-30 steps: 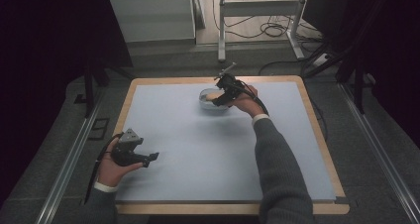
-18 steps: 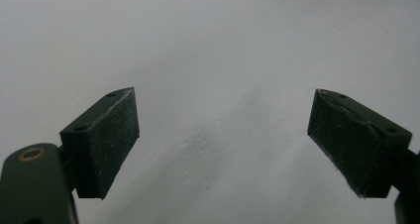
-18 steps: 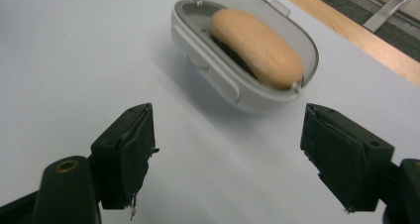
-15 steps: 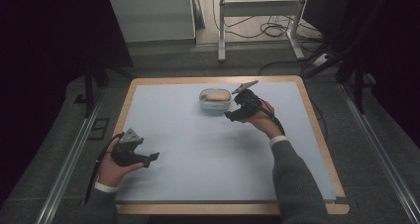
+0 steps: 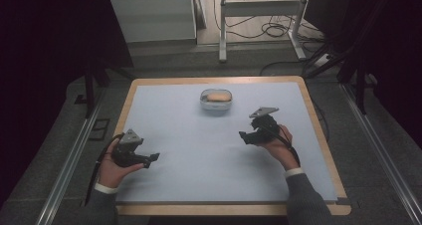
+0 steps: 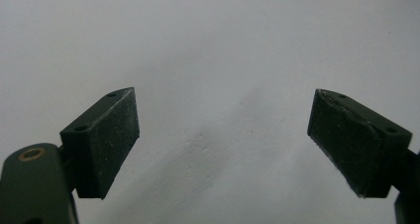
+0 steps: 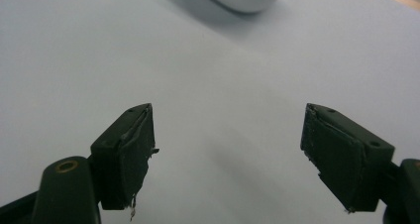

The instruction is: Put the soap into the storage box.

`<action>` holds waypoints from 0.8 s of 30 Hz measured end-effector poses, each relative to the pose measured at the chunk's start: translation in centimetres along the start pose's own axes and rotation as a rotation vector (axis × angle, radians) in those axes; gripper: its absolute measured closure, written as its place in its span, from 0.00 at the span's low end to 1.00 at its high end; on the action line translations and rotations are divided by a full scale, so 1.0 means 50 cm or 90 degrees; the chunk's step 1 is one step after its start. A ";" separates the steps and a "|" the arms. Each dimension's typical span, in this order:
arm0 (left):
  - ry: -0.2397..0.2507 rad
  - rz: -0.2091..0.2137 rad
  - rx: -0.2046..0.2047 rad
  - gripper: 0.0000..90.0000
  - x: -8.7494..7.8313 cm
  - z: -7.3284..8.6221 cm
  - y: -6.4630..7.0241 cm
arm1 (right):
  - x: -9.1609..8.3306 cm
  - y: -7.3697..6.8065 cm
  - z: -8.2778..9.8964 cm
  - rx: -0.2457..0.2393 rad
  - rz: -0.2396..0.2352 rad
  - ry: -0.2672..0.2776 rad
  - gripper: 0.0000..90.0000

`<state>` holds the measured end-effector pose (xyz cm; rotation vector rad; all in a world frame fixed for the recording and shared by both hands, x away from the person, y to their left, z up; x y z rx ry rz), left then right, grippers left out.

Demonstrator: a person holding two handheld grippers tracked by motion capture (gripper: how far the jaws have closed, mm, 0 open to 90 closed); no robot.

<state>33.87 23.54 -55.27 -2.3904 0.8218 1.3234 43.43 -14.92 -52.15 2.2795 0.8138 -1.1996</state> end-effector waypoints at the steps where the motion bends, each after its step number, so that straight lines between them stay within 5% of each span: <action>1: -0.001 0.000 0.001 0.14 0.000 0.000 0.001 | -0.004 -0.002 0.012 0.004 -0.003 0.006 0.23; 14: -0.002 -0.005 -0.001 0.14 0.000 0.000 0.000 | -0.051 -0.023 0.151 0.059 -0.008 0.051 0.23; 24: -0.006 -0.011 -0.008 0.14 0.001 0.004 -0.004 | -0.066 -0.023 0.142 0.057 0.012 0.072 0.17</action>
Point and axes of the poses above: each handheld gripper's, and its own axes: x roughly forward along the jaws, z roughly out of its underside, y roughly to its right, the point moved 6 cm from there along x, roughly forward along the jaws, and after that the axes turned 13 degrees about -y, right-handed, at the moved point
